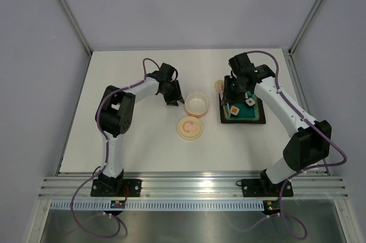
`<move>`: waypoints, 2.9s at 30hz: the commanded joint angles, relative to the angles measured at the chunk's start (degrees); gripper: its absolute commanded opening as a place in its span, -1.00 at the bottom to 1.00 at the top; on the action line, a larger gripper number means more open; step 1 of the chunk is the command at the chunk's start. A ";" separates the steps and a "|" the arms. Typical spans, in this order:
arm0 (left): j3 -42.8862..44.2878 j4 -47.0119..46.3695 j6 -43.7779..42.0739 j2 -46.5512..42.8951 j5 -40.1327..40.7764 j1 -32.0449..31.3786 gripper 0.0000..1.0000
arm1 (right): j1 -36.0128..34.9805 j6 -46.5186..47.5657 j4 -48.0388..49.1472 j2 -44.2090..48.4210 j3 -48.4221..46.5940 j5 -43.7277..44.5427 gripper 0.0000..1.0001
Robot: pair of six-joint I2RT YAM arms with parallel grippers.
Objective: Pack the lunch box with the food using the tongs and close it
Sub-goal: Move the packing box to the center of the board, then place the fake food in the packing box, then place the clamp at the center of the board.
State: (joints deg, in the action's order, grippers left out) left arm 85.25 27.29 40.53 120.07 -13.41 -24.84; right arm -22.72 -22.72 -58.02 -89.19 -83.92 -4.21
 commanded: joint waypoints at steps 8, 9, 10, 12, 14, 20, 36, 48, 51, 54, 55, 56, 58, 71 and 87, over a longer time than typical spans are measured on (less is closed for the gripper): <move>2.64 4.79 -5.46 -2.55 4.87 -1.79 -0.14 | -6.10 0.75 2.56 -6.26 -4.58 -3.97 -1.00; 2.29 4.97 -5.64 -3.26 5.32 -1.53 -0.14 | -6.54 0.83 2.65 -6.70 -4.76 -4.14 -1.00; 1.24 4.97 -5.82 -3.96 5.50 -0.66 -0.14 | -6.81 1.01 2.82 -7.57 -4.76 -4.32 -1.00; 0.01 4.79 -6.52 -6.59 6.11 0.57 -0.12 | -7.86 1.97 2.74 -8.72 -5.37 -5.02 -1.00; -1.66 4.79 -7.04 -8.62 7.34 1.37 -0.11 | -8.83 2.42 1.51 -10.74 -6.16 -3.80 -1.00; -5.44 5.32 -7.66 -15.47 8.31 4.97 -0.07 | -9.98 2.50 1.95 -13.11 -6.26 -3.08 -0.93; -7.65 6.02 -7.93 -19.08 8.05 6.91 -0.04 | -10.94 3.12 1.24 -15.40 -6.78 -2.39 -0.14; -7.73 6.46 -8.01 -18.82 8.49 6.82 -0.04 | -11.12 2.77 0.72 -12.34 -7.48 -1.33 -0.19; -7.82 6.73 -8.10 -19.35 9.19 6.82 -0.04 | -11.03 2.50 0.45 -9.35 -8.28 0.07 -0.26; -7.82 7.16 -8.19 -20.05 9.72 6.91 -0.04 | -11.03 2.42 0.71 -6.36 -8.54 2.18 -0.60; -7.82 7.34 -8.36 -20.23 9.98 6.82 -0.04 | -11.03 2.50 0.63 -5.74 -8.37 3.06 -0.66; -7.65 7.43 -8.45 -20.58 10.24 6.91 -0.04 | -10.94 2.16 0.63 -5.13 -8.19 3.93 -0.74; -7.21 8.21 -8.72 -20.93 10.94 6.91 -0.03 | -10.94 1.72 0.28 -2.93 -7.14 8.14 -0.79; -5.98 8.92 -9.60 -22.25 10.95 6.91 -0.03 | 4.69 -1.80 2.91 13.76 12.02 15.01 -0.91; -6.59 8.40 -10.39 -22.07 8.84 6.82 -0.03 | 29.40 0.22 11.78 12.12 15.91 11.85 -0.92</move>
State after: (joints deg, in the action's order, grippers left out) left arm 77.30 36.62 31.29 100.47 -3.60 -17.89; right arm 6.46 -23.55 -52.58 -73.73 -63.64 9.02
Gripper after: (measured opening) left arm 0.485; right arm 0.280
